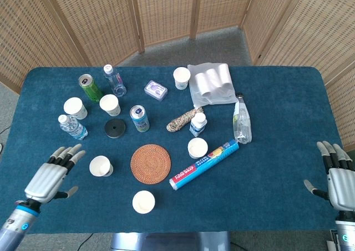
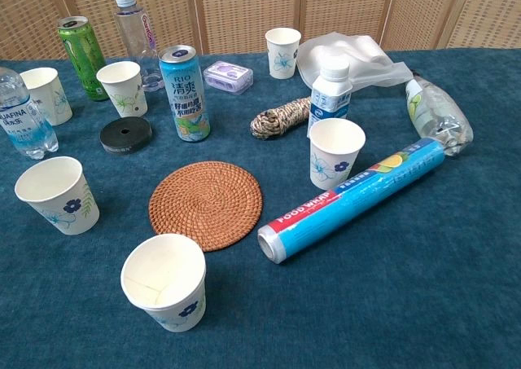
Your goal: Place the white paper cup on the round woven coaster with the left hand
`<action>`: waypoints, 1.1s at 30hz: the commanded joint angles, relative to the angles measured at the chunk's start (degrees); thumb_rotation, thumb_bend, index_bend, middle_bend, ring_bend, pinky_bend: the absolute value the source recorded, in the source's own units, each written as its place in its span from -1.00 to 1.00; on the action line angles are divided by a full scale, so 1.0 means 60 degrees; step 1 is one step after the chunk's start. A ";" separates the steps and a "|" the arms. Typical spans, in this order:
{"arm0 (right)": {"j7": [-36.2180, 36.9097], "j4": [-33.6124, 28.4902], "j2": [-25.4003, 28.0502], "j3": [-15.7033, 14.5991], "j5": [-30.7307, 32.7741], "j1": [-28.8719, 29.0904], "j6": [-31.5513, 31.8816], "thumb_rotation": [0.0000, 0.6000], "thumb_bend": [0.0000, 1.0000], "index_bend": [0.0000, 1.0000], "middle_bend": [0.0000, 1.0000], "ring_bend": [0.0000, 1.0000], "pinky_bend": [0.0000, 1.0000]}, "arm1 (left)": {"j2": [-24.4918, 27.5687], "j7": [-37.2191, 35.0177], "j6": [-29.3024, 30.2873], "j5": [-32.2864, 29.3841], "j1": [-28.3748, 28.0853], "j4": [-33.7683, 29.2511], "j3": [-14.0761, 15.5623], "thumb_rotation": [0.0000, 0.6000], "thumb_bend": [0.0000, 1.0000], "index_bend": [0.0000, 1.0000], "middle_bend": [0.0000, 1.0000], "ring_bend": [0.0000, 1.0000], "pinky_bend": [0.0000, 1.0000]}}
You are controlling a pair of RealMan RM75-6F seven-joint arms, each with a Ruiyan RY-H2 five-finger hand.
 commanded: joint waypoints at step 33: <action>0.0265 -0.0201 0.0185 0.0105 0.0152 -0.0076 0.0080 1.00 -0.55 -1.00 -1.00 -1.00 -0.70 | -0.3251 0.3533 -0.0284 -0.3127 -0.1518 0.1248 -0.0353 1.00 -0.39 -0.96 -0.34 -0.38 -0.03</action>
